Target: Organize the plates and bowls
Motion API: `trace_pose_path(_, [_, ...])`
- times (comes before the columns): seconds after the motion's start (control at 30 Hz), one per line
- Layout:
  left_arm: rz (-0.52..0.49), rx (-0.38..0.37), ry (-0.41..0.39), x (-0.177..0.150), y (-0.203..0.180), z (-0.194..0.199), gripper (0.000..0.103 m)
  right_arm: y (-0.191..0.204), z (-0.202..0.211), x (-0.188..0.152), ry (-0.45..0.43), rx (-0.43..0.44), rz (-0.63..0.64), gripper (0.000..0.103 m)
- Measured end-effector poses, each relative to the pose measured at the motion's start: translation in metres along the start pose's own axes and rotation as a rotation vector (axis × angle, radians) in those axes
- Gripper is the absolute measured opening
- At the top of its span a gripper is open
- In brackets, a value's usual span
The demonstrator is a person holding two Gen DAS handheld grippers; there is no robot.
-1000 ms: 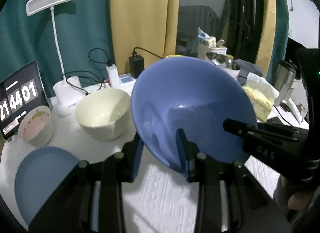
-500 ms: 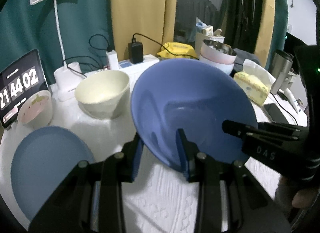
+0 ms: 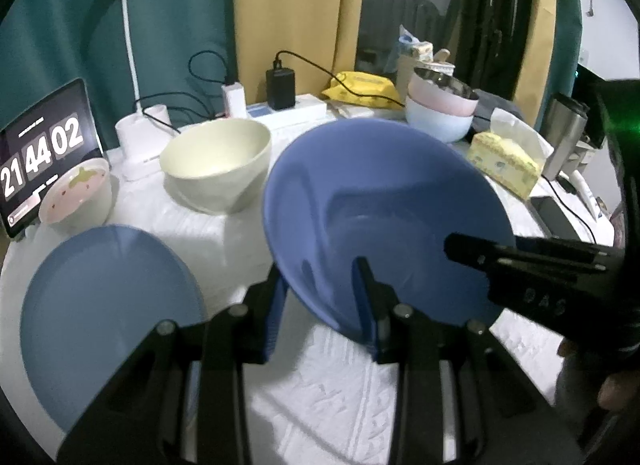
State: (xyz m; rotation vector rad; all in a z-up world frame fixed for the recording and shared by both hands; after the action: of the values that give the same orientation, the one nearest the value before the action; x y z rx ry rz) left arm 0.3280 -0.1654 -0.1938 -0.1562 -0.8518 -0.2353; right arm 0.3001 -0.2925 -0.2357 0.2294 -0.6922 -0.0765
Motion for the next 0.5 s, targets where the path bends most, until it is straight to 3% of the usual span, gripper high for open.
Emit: trace_pose_path(0.5, [0.023,0.009,0.001,0.003,0.012,0.007,0.036,-0.002,0.019,0.016,-0.059,-0.035,0.016,0.035])
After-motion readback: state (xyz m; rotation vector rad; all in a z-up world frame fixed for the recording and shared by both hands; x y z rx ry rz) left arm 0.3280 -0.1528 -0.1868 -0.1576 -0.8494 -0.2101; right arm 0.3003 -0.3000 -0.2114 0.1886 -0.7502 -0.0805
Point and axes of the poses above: each gripper's, at about its wrist camera, not at the fingertips, and z roughly against the way its jaws point, y to its left, x to its top, the point moved 10 cm from there along -z, roughly the way its jaws point, and after that the axes turned 3 degrees about -y, right-handed, at the moved point
